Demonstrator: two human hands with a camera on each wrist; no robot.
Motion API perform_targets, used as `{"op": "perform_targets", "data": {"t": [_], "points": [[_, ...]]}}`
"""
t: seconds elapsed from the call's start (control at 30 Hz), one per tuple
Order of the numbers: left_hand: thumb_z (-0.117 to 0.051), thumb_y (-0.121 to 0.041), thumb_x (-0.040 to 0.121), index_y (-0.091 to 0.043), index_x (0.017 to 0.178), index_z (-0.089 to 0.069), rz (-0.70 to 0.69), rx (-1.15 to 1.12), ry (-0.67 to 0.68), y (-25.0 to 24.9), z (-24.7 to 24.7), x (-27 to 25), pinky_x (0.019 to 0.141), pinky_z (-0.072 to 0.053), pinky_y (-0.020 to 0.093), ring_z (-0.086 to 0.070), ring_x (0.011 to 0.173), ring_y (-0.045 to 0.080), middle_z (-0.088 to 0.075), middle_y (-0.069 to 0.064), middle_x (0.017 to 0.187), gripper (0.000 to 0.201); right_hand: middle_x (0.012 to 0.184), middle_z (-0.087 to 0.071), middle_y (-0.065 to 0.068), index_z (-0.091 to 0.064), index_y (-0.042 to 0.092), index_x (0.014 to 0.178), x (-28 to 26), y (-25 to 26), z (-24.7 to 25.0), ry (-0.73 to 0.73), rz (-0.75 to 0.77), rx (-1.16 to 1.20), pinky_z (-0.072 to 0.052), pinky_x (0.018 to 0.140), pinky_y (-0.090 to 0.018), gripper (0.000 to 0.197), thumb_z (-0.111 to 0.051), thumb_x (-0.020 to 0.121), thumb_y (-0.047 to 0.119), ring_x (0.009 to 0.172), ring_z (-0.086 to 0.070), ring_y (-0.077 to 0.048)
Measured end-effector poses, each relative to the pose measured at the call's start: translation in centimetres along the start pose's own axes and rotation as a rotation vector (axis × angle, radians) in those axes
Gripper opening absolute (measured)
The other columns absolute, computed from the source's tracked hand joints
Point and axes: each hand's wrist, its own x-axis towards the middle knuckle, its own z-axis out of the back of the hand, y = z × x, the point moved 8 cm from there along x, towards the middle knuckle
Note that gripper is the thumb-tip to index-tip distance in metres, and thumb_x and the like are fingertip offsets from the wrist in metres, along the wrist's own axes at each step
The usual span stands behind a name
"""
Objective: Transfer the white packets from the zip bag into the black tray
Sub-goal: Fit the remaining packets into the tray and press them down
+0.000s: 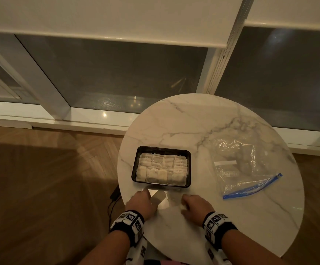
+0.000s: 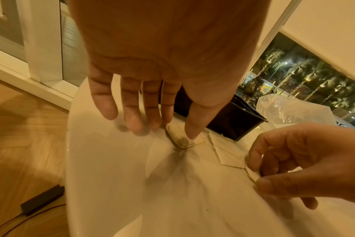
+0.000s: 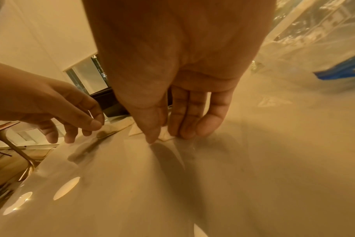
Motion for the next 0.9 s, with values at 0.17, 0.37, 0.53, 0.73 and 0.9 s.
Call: {"op": "perform_targets", "data": {"t": [0.17,0.37,0.53,0.73,0.9], "points": [[-0.047,-0.067,0.084,-0.023,0.101,-0.055,-0.012,0.014,0.008,0.2,0.1,-0.6,0.086,-0.055,0.041,-0.062,0.094,0.023,-0.062,0.0,0.102,0.048,0.103,-0.059,0.0,-0.048,0.027,0.088,0.0,-1.5,-0.2,-0.022,-0.101,0.091,-0.044,0.077,-0.025,0.027,-0.068,0.084,0.044,0.088,-0.053,-0.015],[-0.054,-0.058,0.083,-0.027,0.099,-0.057,-0.01,0.008,0.002,0.1,0.6,-0.8,0.085,-0.056,0.039,-0.061,0.092,0.019,-0.061,-0.003,0.101,0.034,0.108,-0.062,-0.005,-0.05,0.023,0.086,0.4,-1.5,-0.4,-0.037,-0.124,0.052,-0.047,0.085,-0.028,0.014,-0.059,0.092,0.033,0.099,-0.059,-0.021],[-0.055,-0.045,0.086,-0.026,0.098,-0.057,-0.036,0.017,-0.015,-0.3,1.1,-1.0,0.085,-0.055,0.037,-0.06,0.093,0.018,-0.06,-0.003,0.101,0.023,0.111,-0.064,-0.009,-0.054,0.022,0.089,0.5,-1.3,-0.4,-0.02,-0.098,0.018,-0.045,0.085,-0.029,0.009,-0.052,0.096,0.027,0.101,-0.061,-0.024],[-0.053,-0.043,0.088,-0.024,0.102,-0.062,-0.09,0.006,0.004,-1.0,1.1,-1.3,0.089,-0.053,0.038,-0.061,0.098,0.02,-0.062,-0.001,0.106,0.025,0.095,-0.058,0.0,-0.051,0.024,0.077,-0.1,-2.4,0.1,0.006,-0.142,0.131,-0.043,0.076,-0.023,0.016,-0.055,0.093,0.027,0.084,-0.054,-0.016],[-0.056,-0.035,0.09,-0.02,0.104,-0.065,-0.203,-0.061,0.058,-2.8,1.1,-1.8,0.088,-0.053,0.034,-0.062,0.098,0.018,-0.067,0.0,0.106,0.023,0.087,-0.067,-0.006,-0.062,0.018,0.072,-1.7,-3.8,1.6,-0.052,-0.203,0.573,-0.054,0.072,-0.029,0.017,-0.064,0.088,0.013,0.076,-0.061,-0.015]]}}
